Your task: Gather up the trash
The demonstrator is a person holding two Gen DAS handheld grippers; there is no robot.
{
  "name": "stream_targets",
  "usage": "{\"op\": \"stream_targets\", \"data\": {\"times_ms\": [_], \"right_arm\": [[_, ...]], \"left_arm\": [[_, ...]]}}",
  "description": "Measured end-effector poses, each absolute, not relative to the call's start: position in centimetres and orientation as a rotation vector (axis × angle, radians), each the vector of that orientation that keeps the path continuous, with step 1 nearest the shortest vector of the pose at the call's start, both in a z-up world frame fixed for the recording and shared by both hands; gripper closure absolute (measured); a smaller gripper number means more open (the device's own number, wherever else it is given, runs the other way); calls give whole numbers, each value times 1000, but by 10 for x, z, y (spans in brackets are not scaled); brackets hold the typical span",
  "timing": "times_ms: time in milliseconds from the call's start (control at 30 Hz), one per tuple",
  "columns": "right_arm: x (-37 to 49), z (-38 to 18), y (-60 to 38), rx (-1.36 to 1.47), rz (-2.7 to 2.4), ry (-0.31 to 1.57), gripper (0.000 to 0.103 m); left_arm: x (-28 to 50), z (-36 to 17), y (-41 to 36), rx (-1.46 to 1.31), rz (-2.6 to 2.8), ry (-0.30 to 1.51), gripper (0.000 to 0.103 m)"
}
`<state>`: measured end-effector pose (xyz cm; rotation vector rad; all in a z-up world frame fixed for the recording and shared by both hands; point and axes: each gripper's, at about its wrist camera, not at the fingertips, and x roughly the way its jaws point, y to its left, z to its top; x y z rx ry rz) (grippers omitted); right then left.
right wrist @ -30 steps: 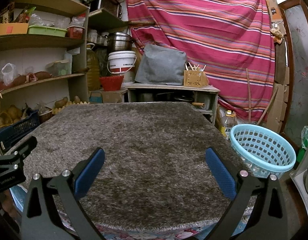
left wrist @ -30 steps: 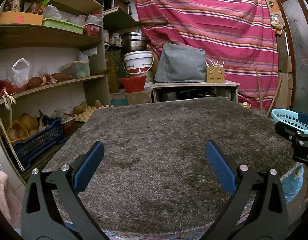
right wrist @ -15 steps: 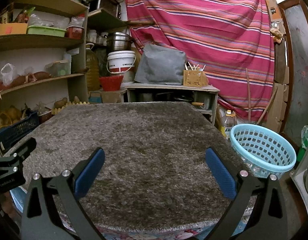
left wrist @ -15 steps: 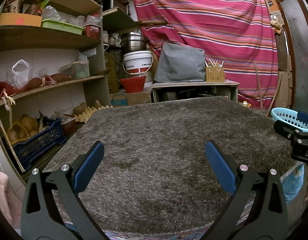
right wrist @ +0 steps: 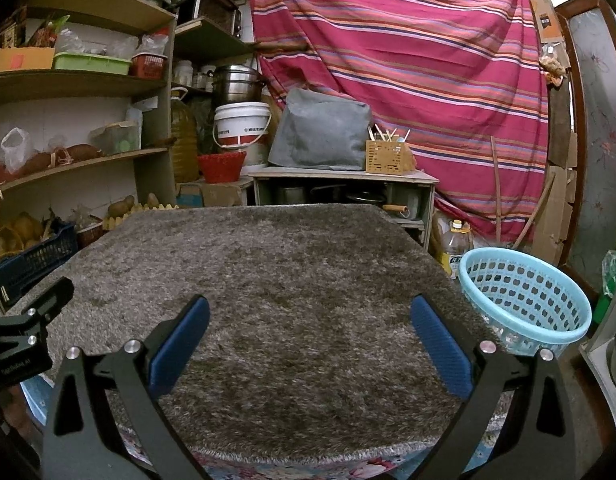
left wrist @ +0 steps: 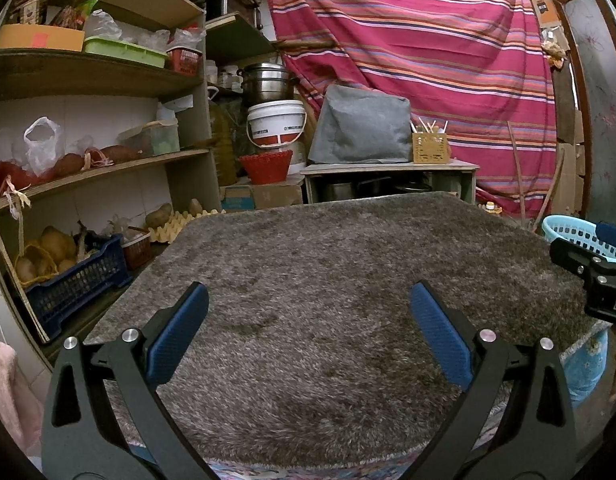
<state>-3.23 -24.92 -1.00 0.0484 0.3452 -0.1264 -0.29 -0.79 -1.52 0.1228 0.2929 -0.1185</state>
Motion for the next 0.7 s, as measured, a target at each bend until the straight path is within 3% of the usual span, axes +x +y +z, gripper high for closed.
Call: {"op": "stream_targets", "data": {"times_ms": [700], "right_arm": [[-33, -10, -254, 47, -129, 344, 4]], "left_arm": [[-3, -17, -8, 123, -112, 289, 5]]}}
